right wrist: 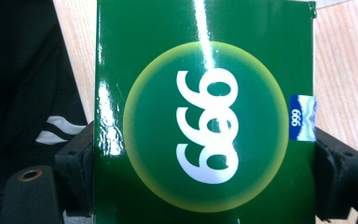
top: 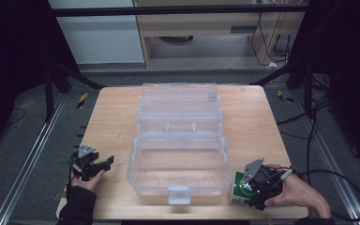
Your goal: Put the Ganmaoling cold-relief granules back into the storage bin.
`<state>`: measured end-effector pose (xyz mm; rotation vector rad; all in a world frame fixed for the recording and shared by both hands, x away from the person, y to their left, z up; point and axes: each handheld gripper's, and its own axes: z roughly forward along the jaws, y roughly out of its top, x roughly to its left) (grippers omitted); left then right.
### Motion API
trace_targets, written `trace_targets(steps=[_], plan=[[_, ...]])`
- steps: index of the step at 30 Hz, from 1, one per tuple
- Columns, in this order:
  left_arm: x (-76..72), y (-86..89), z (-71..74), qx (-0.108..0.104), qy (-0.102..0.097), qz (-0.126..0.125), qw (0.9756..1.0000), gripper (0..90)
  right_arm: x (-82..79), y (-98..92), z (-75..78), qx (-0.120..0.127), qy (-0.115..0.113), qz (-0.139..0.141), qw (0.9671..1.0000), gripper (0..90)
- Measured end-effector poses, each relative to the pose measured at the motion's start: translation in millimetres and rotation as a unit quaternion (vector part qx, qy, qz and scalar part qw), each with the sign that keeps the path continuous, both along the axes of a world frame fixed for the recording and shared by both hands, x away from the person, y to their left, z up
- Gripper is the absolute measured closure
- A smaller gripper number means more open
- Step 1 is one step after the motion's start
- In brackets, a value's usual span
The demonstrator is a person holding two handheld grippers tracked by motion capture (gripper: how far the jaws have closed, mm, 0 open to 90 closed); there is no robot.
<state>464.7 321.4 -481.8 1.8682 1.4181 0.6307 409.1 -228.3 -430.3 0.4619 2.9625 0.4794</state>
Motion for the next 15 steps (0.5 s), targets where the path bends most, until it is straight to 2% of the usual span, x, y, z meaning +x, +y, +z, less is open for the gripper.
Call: trace_targets(steps=[4, 15], plan=[[-0.1, 0.0, 0.2, 0.000, 0.000, 0.000, 1.0000, 31.9, -2.6, -2.6, 6.0, 0.006, -0.007, -0.005, 0.9999, 16.4], [-0.1, -0.2, 0.2, 0.000, -0.001, 0.001, 1.0000, 31.9, -10.2, -11.5, 36.1, 0.025, -0.024, -0.017, 0.9993, 16.5]])
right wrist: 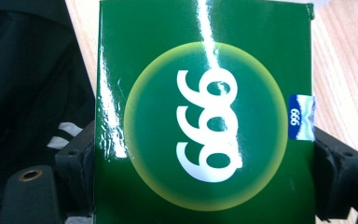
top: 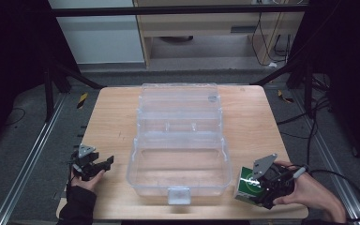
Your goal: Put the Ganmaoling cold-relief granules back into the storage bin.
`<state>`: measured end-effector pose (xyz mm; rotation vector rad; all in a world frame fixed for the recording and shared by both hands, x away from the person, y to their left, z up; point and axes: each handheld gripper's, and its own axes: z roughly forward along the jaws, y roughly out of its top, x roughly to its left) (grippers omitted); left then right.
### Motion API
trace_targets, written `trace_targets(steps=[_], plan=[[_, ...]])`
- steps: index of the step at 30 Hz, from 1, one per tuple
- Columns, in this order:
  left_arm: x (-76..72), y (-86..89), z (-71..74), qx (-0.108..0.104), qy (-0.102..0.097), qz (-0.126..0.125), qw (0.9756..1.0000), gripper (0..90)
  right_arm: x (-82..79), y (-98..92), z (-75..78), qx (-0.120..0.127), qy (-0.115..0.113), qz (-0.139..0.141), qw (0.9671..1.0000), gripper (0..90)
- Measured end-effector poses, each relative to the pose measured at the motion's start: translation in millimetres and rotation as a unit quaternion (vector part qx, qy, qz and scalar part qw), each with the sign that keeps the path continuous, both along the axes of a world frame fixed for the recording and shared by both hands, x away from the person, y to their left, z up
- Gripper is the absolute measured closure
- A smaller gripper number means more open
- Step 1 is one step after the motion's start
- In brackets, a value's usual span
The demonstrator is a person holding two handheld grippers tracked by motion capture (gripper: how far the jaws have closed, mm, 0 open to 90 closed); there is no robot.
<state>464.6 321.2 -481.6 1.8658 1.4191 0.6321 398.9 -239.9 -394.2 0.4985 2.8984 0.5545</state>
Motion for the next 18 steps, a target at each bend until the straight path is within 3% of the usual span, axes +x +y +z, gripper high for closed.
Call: trace_targets(steps=[12, 18], plan=[[0.0, -0.3, 0.1, 0.000, 0.000, 0.000, 1.0000, 31.9, -6.1, -2.5, 32.1, 0.019, -0.020, 0.003, 0.9996, 16.5], [0.1, -0.4, 0.0, 0.000, 0.001, 0.000, 1.0000, 31.9, -3.6, 5.8, 50.4, 0.026, -0.038, 0.012, 0.9989, 16.5]])
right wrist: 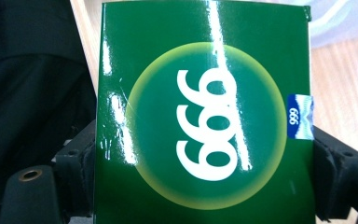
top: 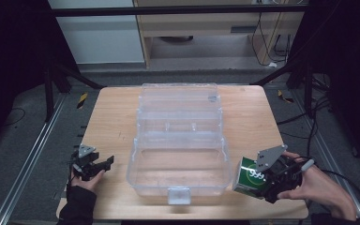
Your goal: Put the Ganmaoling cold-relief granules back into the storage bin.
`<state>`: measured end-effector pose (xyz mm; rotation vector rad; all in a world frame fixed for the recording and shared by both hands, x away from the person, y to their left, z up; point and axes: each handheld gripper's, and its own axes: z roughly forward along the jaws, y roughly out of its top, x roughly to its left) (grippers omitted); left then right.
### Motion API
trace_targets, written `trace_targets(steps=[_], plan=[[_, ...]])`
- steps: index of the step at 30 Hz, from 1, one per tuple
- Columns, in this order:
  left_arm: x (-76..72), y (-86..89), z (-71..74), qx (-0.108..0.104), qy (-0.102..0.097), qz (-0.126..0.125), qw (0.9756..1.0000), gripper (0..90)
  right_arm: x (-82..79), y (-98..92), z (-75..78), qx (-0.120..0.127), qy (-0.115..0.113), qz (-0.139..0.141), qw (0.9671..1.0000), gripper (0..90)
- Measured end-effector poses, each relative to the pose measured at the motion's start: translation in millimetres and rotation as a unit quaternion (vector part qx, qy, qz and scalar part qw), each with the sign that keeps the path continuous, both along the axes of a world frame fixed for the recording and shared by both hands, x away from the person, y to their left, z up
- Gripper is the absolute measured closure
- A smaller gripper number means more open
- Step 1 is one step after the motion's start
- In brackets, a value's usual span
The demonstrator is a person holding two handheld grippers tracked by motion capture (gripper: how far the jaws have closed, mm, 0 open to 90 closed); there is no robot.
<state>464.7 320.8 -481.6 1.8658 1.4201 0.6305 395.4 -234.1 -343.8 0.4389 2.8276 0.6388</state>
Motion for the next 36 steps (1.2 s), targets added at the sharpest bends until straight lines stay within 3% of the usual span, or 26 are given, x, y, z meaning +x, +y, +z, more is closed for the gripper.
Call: trace_targets(steps=[12, 23, 36], plan=[[0.0, 0.5, 0.0, -0.001, 0.000, 0.000, 1.0000, 31.9, 8.6, 24.7, 31.5, 0.007, -0.025, 0.022, 0.9994, 16.4], [0.2, 0.5, -0.1, -0.001, 0.000, -0.001, 1.0000, 31.9, 23.3, 53.8, 44.8, 0.025, -0.042, 0.050, 0.9976, 16.3], [0.2, 1.0, 0.2, -0.002, 0.000, -0.001, 1.0000, 31.9, 39.1, 78.4, 39.7, 0.030, -0.044, 0.059, 0.9969, 16.2]])
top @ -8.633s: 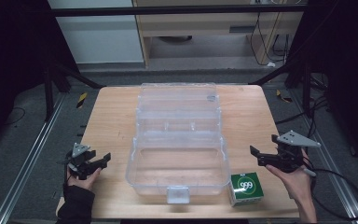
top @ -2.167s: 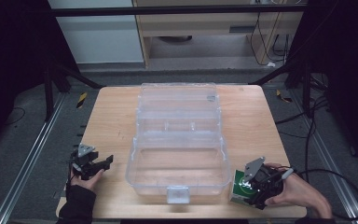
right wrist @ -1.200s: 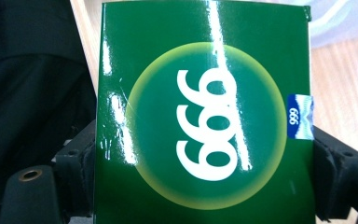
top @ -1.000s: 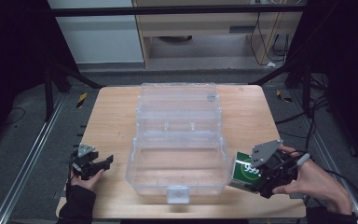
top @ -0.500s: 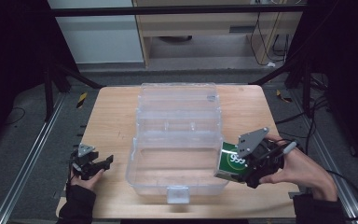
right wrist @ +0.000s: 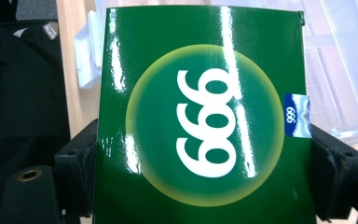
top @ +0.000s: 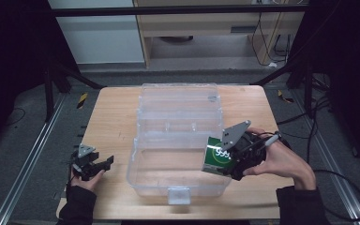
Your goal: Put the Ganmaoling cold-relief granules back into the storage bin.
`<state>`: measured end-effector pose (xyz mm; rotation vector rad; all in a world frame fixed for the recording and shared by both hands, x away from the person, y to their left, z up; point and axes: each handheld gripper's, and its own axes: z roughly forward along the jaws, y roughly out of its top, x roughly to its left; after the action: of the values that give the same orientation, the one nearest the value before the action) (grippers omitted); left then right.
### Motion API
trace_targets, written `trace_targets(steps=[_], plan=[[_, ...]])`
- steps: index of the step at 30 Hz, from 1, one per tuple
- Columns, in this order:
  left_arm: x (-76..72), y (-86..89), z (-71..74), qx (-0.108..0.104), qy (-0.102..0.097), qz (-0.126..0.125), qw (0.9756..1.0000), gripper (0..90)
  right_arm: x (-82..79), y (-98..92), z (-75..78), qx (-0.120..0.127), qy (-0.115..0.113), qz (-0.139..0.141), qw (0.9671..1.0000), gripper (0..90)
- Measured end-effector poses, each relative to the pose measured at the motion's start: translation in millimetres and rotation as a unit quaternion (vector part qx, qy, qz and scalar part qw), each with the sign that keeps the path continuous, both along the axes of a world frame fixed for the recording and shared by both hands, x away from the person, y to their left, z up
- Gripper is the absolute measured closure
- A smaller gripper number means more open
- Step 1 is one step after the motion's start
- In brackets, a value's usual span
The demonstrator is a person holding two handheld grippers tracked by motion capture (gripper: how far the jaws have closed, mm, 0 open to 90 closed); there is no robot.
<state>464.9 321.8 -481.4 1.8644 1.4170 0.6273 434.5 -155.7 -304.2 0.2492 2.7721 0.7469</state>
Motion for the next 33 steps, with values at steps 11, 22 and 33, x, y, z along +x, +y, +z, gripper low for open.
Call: trace_targets(steps=[11, 22, 33], plan=[[-0.3, 0.3, 0.4, -0.001, -0.001, 0.000, 1.0000, 31.9, 9.3, 13.5, -10.5, 0.003, -0.004, 0.002, 1.0000, 16.2], [-0.4, 0.7, 0.7, 0.000, -0.001, 0.001, 1.0000, 32.0, 12.7, 24.9, -26.4, -0.008, -0.002, 0.010, 0.9999, 16.2], [-0.4, 0.8, 0.6, 0.000, -0.001, 0.001, 1.0000, 32.0, 14.8, 22.3, -44.2, -0.010, 0.014, 0.003, 0.9999, 16.2]])
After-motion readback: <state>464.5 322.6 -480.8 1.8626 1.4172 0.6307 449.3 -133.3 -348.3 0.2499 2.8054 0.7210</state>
